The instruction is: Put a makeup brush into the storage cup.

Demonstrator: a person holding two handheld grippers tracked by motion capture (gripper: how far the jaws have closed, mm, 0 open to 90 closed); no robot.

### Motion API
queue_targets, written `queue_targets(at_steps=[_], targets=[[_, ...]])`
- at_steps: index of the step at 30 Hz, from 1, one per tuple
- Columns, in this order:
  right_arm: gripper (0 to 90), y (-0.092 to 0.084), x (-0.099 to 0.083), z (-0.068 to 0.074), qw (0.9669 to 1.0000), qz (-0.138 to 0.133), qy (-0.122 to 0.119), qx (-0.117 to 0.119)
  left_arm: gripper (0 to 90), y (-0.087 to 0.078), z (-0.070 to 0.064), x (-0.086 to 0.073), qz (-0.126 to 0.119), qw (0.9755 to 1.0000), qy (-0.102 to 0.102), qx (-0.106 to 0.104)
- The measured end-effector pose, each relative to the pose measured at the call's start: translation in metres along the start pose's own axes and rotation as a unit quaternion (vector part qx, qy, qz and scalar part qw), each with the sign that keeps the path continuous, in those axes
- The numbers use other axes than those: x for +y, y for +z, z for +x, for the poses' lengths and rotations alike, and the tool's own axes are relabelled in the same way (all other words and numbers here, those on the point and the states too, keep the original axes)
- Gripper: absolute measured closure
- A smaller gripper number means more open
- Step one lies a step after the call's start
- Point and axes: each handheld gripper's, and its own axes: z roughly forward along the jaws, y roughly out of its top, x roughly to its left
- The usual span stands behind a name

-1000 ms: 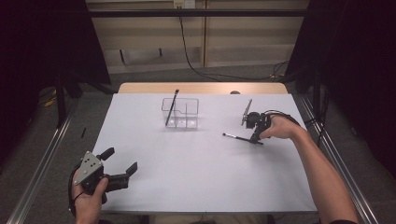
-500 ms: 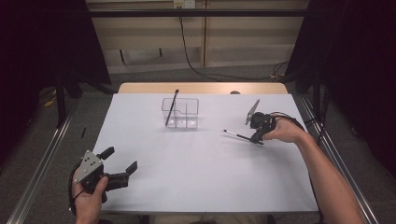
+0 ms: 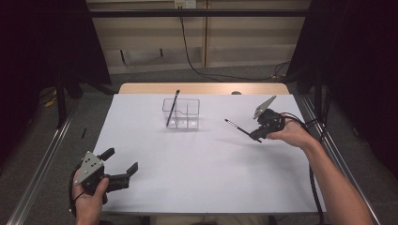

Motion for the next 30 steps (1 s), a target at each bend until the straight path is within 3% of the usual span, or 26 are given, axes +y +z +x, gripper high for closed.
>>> queue_targets(at_steps=[4, 8, 11, 17, 22, 26, 30], targets=[[84.6, -0.006, -0.005, 0.000, 0.9989, -0.044, 0.015, -0.009, 1.5, 0.000, 0.001, 0.000, 0.000, 1.0000, -0.003, 0.005], [84.6, -0.009, -0.010, 0.002, 0.9956, -0.087, 0.032, -0.014, 1.5, -0.001, 0.001, 0.000, -0.002, 1.0000, -0.005, 0.006], [84.6, -0.012, -0.013, 0.006, 0.9919, -0.121, 0.032, -0.019, 1.4, -0.001, 0.000, 0.000, 0.000, 1.0000, -0.003, 0.003], [84.6, -0.018, -0.022, 0.010, 0.9813, -0.183, 0.053, -0.030, 1.4, 0.000, 0.000, 0.000, 0.002, 1.0000, -0.002, 0.003], [84.6, -0.020, -0.031, 0.010, 0.9725, -0.217, 0.074, -0.038, 1.4, 0.000, 0.000, -0.001, 0.001, 1.0000, -0.004, 0.003], [84.7, -0.019, -0.038, 0.012, 0.9681, -0.233, 0.082, -0.040, 1.4, 0.000, 0.000, -0.001, 0.000, 1.0000, -0.004, 0.003], [84.6, -0.018, -0.042, 0.010, 0.9578, -0.269, 0.096, -0.033, 1.4, 0.000, 0.001, -0.001, 0.002, 1.0000, -0.006, 0.003]])
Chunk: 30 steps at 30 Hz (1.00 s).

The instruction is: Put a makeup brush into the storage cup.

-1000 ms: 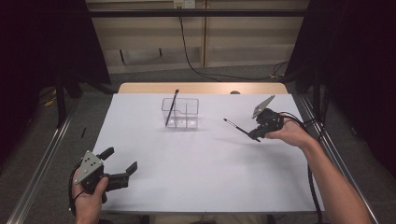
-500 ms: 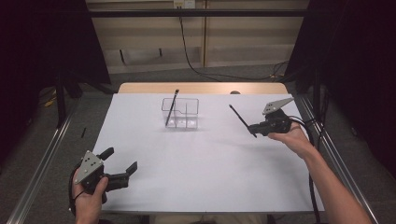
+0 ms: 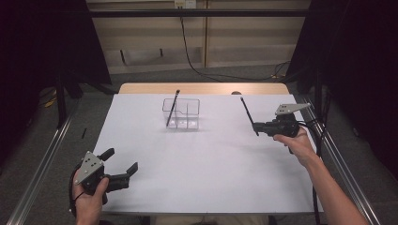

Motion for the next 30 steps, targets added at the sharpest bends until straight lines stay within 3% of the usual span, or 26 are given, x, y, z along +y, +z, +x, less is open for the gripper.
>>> queue_targets(at_steps=[8, 17, 22, 30], targets=[[84.6, 0.002, -0.007, 0.000, 0.9977, -0.065, 0.017, 0.006, 1.4, 0.000, 0.000, 0.000, 0.000, 1.0000, -0.001, 0.000], [84.6, 0.001, -0.008, 0.001, 0.9953, -0.094, 0.022, 0.013, 1.5, 0.000, 0.000, -0.001, 0.002, 1.0000, -0.002, 0.000], [84.6, 0.003, -0.008, 0.006, 0.9956, -0.091, 0.017, 0.013, 1.6, -0.001, 0.000, -0.001, 0.000, 1.0000, -0.004, 0.000], [84.6, 0.003, -0.001, 0.025, 0.9939, -0.109, 0.012, 0.017, 2.0, -0.002, 0.000, -0.001, 0.002, 1.0000, -0.002, -0.002]])
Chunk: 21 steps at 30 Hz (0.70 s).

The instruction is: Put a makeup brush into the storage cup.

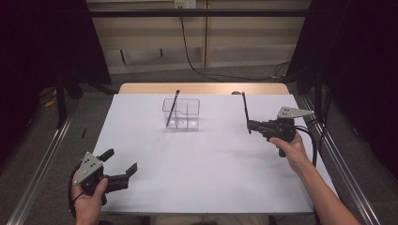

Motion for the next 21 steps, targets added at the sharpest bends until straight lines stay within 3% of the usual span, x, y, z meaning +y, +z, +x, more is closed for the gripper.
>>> queue_targets(at_steps=[2, 7, 16, 21], targets=[[84.6, 0.000, 0.001, 0.006, 1.0000, 0.006, -0.005, 0.002, 2.0, 0.000, 0.000, 0.000, -0.001, 1.0000, -0.001, -0.001], [84.6, -0.002, 0.002, 0.019, 0.9998, -0.016, 0.001, 0.015, 2.1, -0.001, 0.000, 0.000, -0.002, 1.0000, -0.003, 0.001], [84.6, -0.006, 0.003, 0.046, 0.9996, -0.012, -0.016, 0.022, 2.0, -0.002, -0.002, 0.000, -0.003, 1.0000, -0.002, -0.003], [84.6, -0.004, 0.004, 0.061, 0.9988, -0.030, -0.012, 0.036, 2.0, 0.000, -0.003, 0.000, 0.001, 1.0000, 0.002, -0.003]])
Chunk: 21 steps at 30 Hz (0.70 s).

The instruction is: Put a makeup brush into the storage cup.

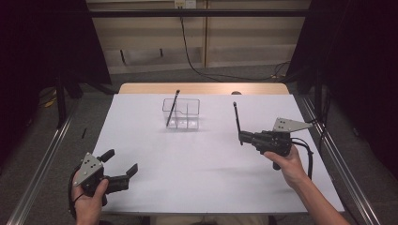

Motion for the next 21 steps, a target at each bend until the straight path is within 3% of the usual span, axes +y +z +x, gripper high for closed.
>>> queue_targets(at_steps=[8, 10, 14, 21], targets=[[84.6, 0.005, -0.003, 0.017, 0.9999, -0.005, 0.006, 0.007, 2.3, -0.002, -0.002, 0.002, -0.009, 0.9999, -0.004, 0.001], [84.5, 0.007, -0.003, 0.023, 0.9999, -0.005, -0.002, 0.011, 2.2, -0.002, -0.002, 0.002, -0.010, 0.9999, -0.003, 0.002], [84.5, 0.012, -0.002, 0.032, 0.9997, -0.007, -0.006, 0.021, 2.2, -0.002, -0.004, 0.002, -0.008, 0.9999, 0.008, 0.004], [84.5, 0.017, -0.007, 0.035, 0.9996, -0.001, -0.006, 0.028, 1.3, -0.004, -0.007, 0.004, -0.013, 0.9999, -0.002, 0.003]])
